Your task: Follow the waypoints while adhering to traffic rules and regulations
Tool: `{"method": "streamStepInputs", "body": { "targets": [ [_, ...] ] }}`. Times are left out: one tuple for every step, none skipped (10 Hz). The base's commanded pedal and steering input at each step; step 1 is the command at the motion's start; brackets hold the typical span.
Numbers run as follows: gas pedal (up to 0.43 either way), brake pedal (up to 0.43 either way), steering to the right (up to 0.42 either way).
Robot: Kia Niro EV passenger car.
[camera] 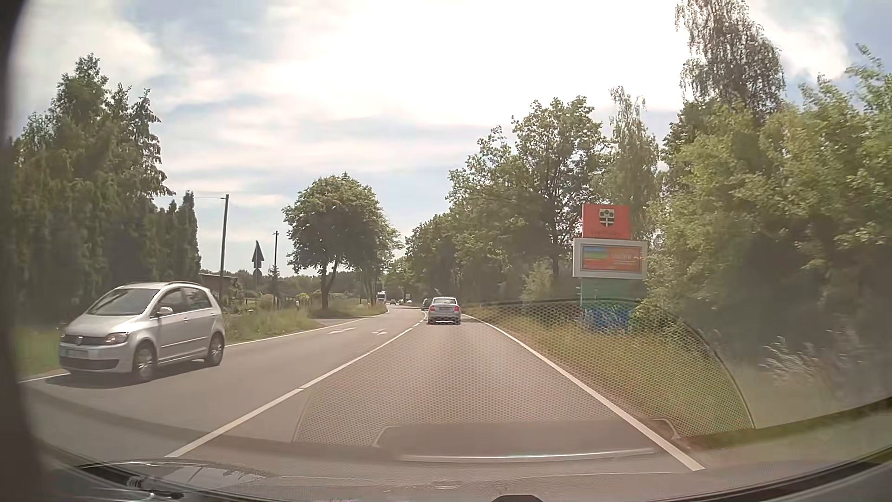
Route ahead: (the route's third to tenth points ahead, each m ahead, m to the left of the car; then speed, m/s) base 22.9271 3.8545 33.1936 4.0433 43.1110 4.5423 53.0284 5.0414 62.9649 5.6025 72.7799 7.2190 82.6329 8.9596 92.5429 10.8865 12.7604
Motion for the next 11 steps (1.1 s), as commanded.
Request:
{"method": "streamStepInputs", "body": {
  "targets": [
    [0.358,0.000,-0.004],
    [0.358,0.000,-0.005],
    [0.350,0.000,-0.005],
    [0.331,0.000,-0.005],
    [0.331,0.000,-0.006],
    [0.331,0.000,-0.006],
    [0.331,0.000,-0.007],
    [0.331,0.000,-0.007],
    [0.311,0.000,-0.008],
    [0.311,0.000,-0.009],
    [0.299,0.000,-0.009]
  ]
}}
